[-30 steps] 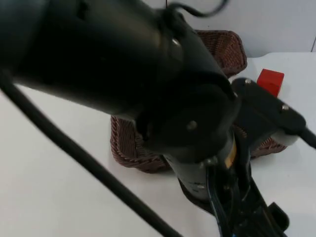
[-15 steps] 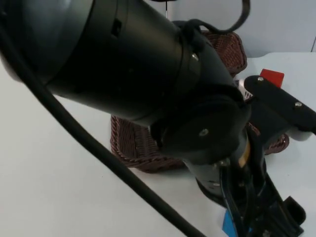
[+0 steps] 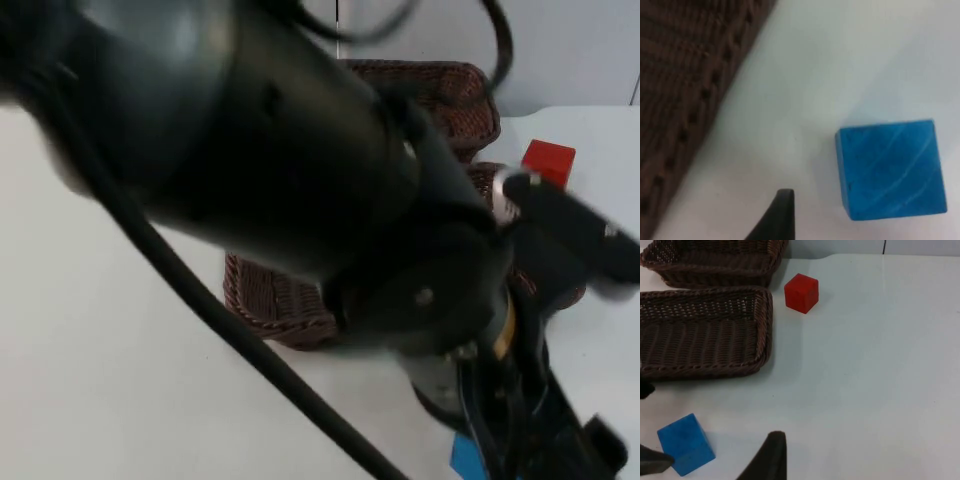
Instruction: Pick up one cube with the left hand and place it into the upper basket. Pick up one cube with the right hand and place it into the lower basket.
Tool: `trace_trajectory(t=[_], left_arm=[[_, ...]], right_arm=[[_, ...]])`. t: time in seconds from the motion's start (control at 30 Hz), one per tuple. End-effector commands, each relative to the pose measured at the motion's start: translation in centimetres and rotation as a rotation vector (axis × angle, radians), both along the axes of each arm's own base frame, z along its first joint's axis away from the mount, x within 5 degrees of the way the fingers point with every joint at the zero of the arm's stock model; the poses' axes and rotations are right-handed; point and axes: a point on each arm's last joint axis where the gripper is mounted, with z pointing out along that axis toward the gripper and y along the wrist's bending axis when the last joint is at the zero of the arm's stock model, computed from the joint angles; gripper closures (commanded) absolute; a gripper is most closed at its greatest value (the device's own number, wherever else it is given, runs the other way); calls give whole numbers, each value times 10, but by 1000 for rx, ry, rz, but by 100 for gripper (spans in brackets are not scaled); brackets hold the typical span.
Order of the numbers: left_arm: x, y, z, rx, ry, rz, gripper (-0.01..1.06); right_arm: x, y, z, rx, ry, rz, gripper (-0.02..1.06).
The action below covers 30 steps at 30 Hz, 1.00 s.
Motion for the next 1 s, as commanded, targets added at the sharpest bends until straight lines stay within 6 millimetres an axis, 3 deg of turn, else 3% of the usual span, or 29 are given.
trace_trajectory(t=[0.0, 0.27, 0.97], left_arm=[[-2, -5, -14, 7, 24, -7, 7], [1, -11, -23, -10, 8, -35, 7], [2, -17, -26, -64, 22, -58, 7]], right_arm=[[0, 0, -1, -2, -1, -6, -1], [0, 0, -1, -2, -1, -6, -1], [0, 0, -1, -2, -1, -6, -1]])
